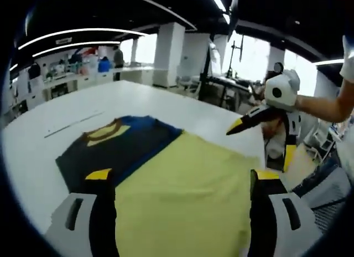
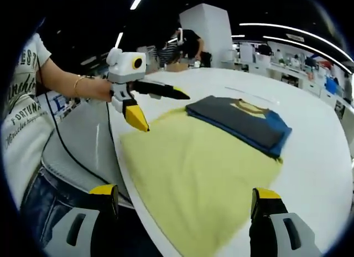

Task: Fold the garment on the visible template until the final outline fits inside the template.

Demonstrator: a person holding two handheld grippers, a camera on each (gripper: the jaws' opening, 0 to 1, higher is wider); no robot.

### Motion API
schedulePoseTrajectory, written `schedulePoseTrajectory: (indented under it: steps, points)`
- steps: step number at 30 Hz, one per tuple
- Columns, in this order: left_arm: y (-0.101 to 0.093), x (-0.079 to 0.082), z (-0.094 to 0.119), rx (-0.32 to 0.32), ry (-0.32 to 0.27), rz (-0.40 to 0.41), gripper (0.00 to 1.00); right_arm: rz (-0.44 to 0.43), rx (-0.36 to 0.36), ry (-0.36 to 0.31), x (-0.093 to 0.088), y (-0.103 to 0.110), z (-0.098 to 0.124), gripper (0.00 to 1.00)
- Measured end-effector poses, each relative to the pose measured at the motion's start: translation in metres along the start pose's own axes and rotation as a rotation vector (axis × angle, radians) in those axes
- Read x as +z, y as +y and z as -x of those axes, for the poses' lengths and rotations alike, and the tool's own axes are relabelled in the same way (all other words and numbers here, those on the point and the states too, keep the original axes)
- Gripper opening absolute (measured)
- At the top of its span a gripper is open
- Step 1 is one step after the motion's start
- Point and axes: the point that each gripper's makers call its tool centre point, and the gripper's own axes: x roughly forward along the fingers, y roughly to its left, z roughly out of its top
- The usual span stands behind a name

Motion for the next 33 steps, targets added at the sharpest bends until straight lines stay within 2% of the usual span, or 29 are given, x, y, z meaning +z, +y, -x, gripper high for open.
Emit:
schedulePoseTrajectory:
  steps: [2,7,10,20,33]
  points:
    - [-0.003,-0.004,0.008,-0.004,0.000,0.020,0.97,0.007,-0.002,0.009,-0.003,0.000,0.000,0.98]
    - [-0.008,-0.021,0.027,-0.001,0.044,-0.024,0.93,0.013,-0.007,0.025,-0.008,-0.001,0.002,0.97]
    - [-0.007,-0.028,0.037,0.002,0.053,-0.006,0.90,0.019,-0.010,0.036,-0.012,-0.001,0.003,0.95]
    - [-0.006,-0.068,0.072,0.024,0.177,-0.078,0.80,0.040,-0.016,0.089,-0.027,-0.003,0.007,0.87]
    - [-0.008,-0.100,0.090,0.011,0.287,-0.148,0.59,0.063,-0.039,0.149,-0.048,-0.007,0.015,0.69]
